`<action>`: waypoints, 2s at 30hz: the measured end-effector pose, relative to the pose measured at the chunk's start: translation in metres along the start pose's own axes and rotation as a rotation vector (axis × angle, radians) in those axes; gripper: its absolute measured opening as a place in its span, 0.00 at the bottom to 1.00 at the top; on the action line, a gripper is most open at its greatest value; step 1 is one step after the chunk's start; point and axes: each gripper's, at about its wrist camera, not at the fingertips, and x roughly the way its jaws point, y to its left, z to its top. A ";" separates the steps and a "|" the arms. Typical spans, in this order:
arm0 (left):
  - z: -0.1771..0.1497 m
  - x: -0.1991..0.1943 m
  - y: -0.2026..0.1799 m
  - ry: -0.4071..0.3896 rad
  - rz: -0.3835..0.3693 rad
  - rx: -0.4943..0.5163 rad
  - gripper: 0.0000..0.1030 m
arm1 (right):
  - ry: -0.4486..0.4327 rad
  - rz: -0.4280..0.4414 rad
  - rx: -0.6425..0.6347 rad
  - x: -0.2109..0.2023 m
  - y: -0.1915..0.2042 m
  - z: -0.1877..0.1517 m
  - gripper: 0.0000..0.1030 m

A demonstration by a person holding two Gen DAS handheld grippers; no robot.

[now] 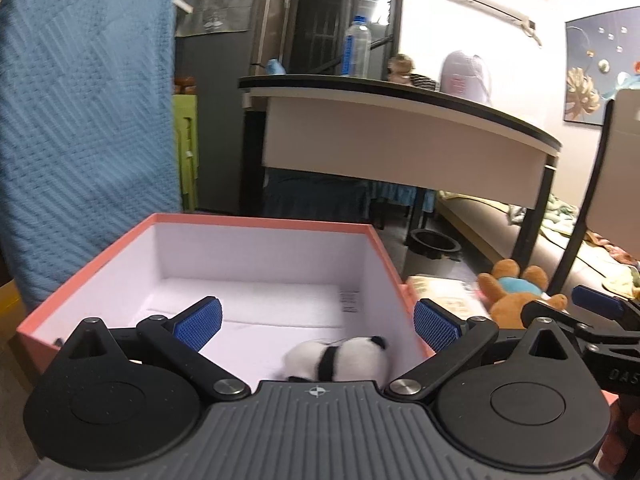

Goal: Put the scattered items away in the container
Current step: 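Move the left gripper to the white tissue pack while the right gripper approaches the teddy bear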

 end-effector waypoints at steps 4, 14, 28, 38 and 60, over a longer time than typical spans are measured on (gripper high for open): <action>-0.004 0.006 -0.020 -0.011 -0.020 0.034 1.00 | 0.005 -0.025 0.018 -0.014 -0.019 -0.004 1.00; -0.011 0.013 -0.047 0.011 -0.048 0.062 1.00 | 0.007 -0.079 0.062 -0.024 -0.054 -0.008 1.00; -0.008 0.021 -0.087 -0.008 -0.128 0.194 1.00 | -0.023 -0.138 0.143 -0.039 -0.075 -0.002 1.00; -0.032 0.051 -0.135 0.018 -0.184 0.355 0.99 | -0.033 -0.178 0.184 -0.048 -0.095 0.000 1.00; -0.063 0.091 -0.176 0.075 -0.273 0.427 0.99 | 0.035 -0.194 0.224 -0.042 -0.116 -0.015 1.00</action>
